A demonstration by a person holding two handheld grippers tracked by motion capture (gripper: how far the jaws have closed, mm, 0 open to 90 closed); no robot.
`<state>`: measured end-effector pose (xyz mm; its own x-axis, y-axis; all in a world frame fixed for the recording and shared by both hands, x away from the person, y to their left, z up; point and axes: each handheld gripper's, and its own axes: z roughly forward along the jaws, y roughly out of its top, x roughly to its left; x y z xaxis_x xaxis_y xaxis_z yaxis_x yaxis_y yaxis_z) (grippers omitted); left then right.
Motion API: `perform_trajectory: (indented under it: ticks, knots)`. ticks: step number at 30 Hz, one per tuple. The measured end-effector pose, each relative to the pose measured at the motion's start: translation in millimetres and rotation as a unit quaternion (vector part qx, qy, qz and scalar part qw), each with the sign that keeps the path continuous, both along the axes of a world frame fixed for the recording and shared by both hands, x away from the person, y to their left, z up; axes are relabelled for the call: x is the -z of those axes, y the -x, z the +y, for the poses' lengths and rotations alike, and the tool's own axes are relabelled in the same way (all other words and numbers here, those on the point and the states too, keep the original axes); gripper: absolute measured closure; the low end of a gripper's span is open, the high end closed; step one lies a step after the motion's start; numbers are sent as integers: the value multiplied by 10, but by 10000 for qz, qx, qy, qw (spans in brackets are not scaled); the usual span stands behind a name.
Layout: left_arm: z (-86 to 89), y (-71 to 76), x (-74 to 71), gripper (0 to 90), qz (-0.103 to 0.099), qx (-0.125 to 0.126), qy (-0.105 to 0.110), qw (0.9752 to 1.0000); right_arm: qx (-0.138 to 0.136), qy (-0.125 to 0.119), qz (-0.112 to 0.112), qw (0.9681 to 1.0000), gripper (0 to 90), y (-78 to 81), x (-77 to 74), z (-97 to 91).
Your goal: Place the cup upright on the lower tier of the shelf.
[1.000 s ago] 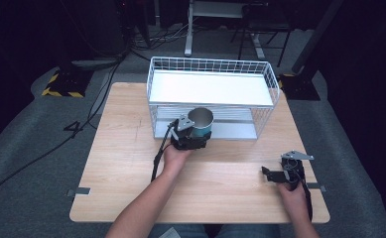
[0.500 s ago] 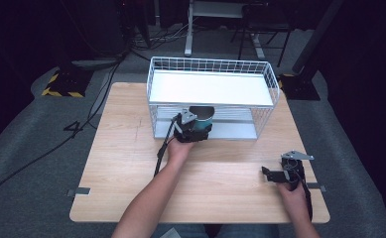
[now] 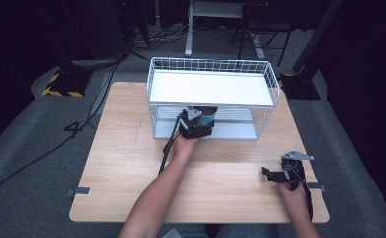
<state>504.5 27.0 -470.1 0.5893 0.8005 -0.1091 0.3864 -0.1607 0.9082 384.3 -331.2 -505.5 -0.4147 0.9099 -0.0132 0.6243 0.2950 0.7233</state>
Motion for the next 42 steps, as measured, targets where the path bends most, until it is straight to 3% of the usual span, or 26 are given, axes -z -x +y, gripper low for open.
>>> perform_trajectory:
  ticks: [4, 5, 12, 14, 17, 26, 27, 30, 35, 37, 42]
  knots:
    - [-23, -25, 48, 205, 27, -80, -46, 10000, 7, 0, 4, 10000, 55, 1, 0, 0]
    - [-23, -50, 59, 205, 29, 61, -96, 9999, -3, 3, -3, 10000, 55, 0, 1, -1]
    - [-99, -65, 100, 205, 96, -171, -83, 9998, -3, 3, -3, 10000, 55, 0, 0, 0]
    - [-110, -66, 113, 204, 118, -365, -133, 9992, -4, 9, -8, 10000, 55, 0, 1, 0]
    - [-122, -86, 136, 202, 180, -344, -134, 9992, 8, 4, -3, 10000, 56, 3, 0, 1]
    - [-123, -104, 160, 202, 104, -361, -211, 9991, -5, 5, -8, 10000, 56, 2, 1, 1]
    - [-129, -88, 156, 202, 144, -541, -216, 9982, -6, 6, -8, 10000, 56, 2, 1, 1]
    - [-129, -91, 151, 199, 158, -548, -192, 9982, -5, 5, -8, 10000, 56, 2, 1, 1]
    - [-118, -92, 129, 95, 174, -609, -141, 9979, -5, 5, -8, 10000, 56, 2, 1, 1]
    - [-111, -88, 118, 3, 159, -575, -94, 9982, -5, 5, -8, 10000, 56, 2, 1, 1]
    - [-59, -44, 85, 0, 98, -181, 9, 9998, -4, 3, -8, 10000, 56, 3, 1, 1]
